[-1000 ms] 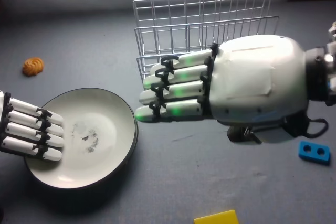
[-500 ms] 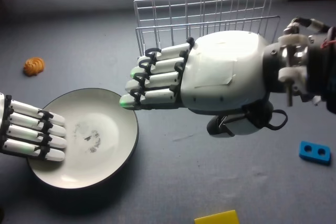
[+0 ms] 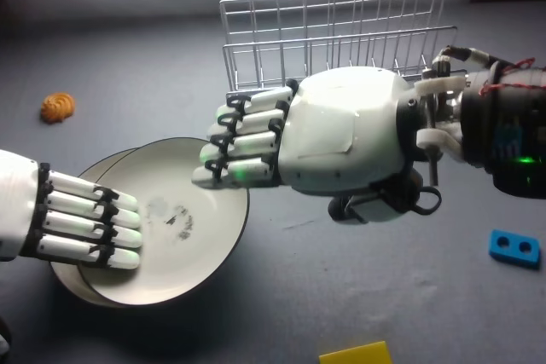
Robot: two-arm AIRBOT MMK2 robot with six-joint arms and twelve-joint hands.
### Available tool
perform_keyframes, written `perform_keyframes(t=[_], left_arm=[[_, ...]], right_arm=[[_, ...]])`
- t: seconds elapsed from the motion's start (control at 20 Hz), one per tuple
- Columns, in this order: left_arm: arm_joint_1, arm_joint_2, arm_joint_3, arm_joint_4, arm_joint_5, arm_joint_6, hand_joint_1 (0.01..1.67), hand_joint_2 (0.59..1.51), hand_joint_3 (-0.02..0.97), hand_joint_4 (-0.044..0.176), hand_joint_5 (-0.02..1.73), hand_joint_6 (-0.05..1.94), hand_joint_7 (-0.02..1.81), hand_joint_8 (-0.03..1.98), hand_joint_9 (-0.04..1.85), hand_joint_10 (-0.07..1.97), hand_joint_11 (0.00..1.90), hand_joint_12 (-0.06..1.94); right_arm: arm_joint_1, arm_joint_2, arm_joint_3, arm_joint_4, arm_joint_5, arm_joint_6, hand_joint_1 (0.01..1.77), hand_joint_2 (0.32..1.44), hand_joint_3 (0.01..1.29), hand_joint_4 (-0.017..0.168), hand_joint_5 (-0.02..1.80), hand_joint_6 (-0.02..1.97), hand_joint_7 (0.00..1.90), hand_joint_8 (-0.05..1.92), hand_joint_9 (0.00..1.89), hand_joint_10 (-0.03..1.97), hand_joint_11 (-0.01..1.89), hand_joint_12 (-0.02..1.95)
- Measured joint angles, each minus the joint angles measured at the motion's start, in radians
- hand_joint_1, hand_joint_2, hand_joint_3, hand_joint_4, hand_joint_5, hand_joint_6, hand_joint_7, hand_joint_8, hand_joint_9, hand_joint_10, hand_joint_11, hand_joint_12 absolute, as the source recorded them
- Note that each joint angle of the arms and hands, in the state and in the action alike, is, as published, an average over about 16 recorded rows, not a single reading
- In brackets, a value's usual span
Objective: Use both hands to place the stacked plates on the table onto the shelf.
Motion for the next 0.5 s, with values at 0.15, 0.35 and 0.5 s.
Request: perform_keyframes(t=[0.15,0.35,0.5], left_arm=[[-0.018,-0.002,-0.038,0.002,0.021,-0.013,0.02,1.116,0.017,-0.003,0.0,-0.01,-0.01,-0.02,0.01,-0.01,0.05,0.04],[-0.043,-0.003,-0.081,0.007,0.049,-0.03,0.01,1.117,0.017,-0.002,0.0,-0.01,-0.01,-0.02,0.01,-0.01,0.04,0.05],[-0.057,-0.006,-0.104,0.009,0.064,-0.041,0.01,1.117,0.017,-0.001,0.0,-0.01,-0.01,-0.02,0.0,-0.01,0.04,0.04]], right_arm=[[-0.003,-0.026,0.016,0.001,-0.009,-0.005,1.24,1.05,0.02,0.004,0.01,0.02,0.02,0.02,0.02,0.01,0.02,0.02],[-0.007,-0.06,0.041,0.001,-0.022,-0.006,1.25,1.05,0.02,0.004,0.01,0.02,0.02,0.02,0.02,0.01,0.02,0.01],[-0.013,-0.081,0.057,0.001,-0.032,-0.004,1.24,1.04,0.02,0.004,0.01,0.02,0.02,0.02,0.02,0.01,0.02,0.02]])
